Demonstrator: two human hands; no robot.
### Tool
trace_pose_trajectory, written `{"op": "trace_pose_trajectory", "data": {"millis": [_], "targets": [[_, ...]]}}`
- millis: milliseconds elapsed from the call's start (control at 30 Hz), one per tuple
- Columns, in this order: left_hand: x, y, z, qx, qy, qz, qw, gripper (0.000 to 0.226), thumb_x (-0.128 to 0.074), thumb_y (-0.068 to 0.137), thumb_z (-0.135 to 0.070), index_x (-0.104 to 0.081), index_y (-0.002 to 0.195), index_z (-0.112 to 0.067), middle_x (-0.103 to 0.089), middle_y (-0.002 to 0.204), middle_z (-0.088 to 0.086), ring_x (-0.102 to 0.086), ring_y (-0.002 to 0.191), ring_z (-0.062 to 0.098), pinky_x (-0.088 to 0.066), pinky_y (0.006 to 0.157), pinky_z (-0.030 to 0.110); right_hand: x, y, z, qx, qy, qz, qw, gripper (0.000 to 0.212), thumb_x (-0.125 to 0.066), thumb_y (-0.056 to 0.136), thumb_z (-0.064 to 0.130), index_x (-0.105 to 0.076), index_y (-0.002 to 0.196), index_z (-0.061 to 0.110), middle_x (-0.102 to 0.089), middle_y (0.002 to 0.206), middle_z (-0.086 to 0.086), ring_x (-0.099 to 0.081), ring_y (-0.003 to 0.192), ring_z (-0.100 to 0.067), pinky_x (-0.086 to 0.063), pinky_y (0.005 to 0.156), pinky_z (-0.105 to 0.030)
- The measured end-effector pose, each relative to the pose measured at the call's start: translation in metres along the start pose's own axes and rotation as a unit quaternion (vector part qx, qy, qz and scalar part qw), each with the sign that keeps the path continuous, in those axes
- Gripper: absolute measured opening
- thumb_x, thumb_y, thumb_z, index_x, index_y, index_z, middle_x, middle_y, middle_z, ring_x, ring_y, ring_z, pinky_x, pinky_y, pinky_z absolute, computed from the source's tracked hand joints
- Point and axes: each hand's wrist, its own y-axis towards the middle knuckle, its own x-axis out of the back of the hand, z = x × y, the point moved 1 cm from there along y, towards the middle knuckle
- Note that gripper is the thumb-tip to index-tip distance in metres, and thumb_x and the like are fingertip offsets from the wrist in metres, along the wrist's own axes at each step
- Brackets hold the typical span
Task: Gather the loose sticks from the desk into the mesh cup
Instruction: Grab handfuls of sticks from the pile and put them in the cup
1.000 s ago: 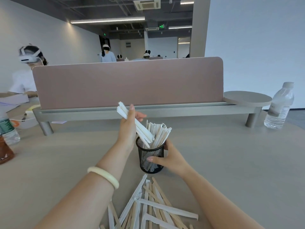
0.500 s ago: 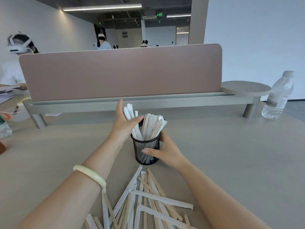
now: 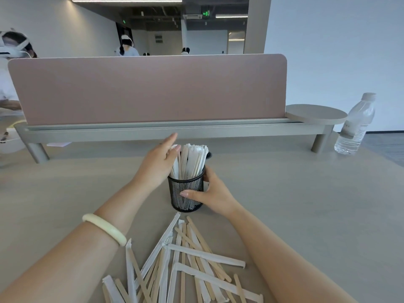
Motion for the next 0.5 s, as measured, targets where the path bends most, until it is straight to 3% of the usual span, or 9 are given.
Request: {"op": "trace_pose_trajectory", "data": {"millis": [167, 300, 400, 467, 500], "targets": [[-0.001, -0.008, 0.002, -0.009, -0.010, 0.092, 0.996, 0.049, -0.035, 0.097, -0.031, -0.028, 0.144, -0.019, -0.015, 0.156, -0.009, -0.018, 0.134, -0.006, -0.013, 0.105, 0.012, -0.001, 0.001, 0.000, -0.004, -0.002, -0.003, 1.000, 0.073, -0.082, 0.069, 0.025, -0.042, 0.129, 0.028, -0.057, 0.116, 0.018, -0.050, 0.116, -0.004, -0.039, 0.099, -0.024], [0.015, -0.017, 0.000, -0.004, -0.048, 0.047, 0.998, 0.061, -0.041, 0.094, -0.036, -0.011, 0.147, -0.028, -0.002, 0.158, -0.012, -0.002, 0.140, -0.004, -0.006, 0.111, 0.018, 0.001, -0.003, 0.007, -0.012, -0.009, 0.025, 1.000, 0.081, -0.080, 0.072, 0.023, -0.034, 0.139, 0.022, -0.050, 0.124, 0.015, -0.044, 0.122, -0.005, -0.036, 0.104, -0.027], [0.037, -0.041, 0.003, 0.042, 0.034, 0.018, 0.998, 0.065, -0.048, 0.090, -0.042, -0.020, 0.145, -0.024, -0.021, 0.155, -0.003, -0.018, 0.142, 0.012, -0.017, 0.110, 0.024, 0.012, -0.007, 0.015, -0.039, -0.041, 0.072, 0.996, 0.093, -0.079, 0.071, 0.031, -0.024, 0.146, 0.019, -0.040, 0.145, 0.007, -0.035, 0.136, -0.011, -0.030, 0.112, -0.031], [0.054, -0.068, 0.010, 0.081, 0.155, 0.058, 0.983, 0.055, -0.049, 0.085, -0.052, -0.042, 0.131, -0.023, -0.046, 0.138, 0.002, -0.042, 0.126, 0.019, -0.034, 0.099, 0.031, 0.022, -0.016, 0.025, -0.071, -0.120, 0.088, 0.986, 0.099, -0.077, 0.071, 0.042, -0.021, 0.149, 0.018, -0.030, 0.154, 0.000, -0.030, 0.141, -0.017, -0.028, 0.115, -0.037], [0.064, -0.083, 0.013, 0.100, 0.224, 0.103, 0.964, 0.049, -0.047, 0.082, -0.060, -0.053, 0.115, -0.024, -0.056, 0.122, 0.000, -0.051, 0.110, 0.019, -0.039, 0.087, 0.031, 0.027, -0.023, 0.031, -0.088, -0.169, 0.094, 0.977, 0.098, -0.075, 0.072, 0.044, -0.021, 0.149, 0.015, -0.029, 0.154, -0.002, -0.032, 0.139, -0.019, -0.029, 0.114, -0.037]]}}
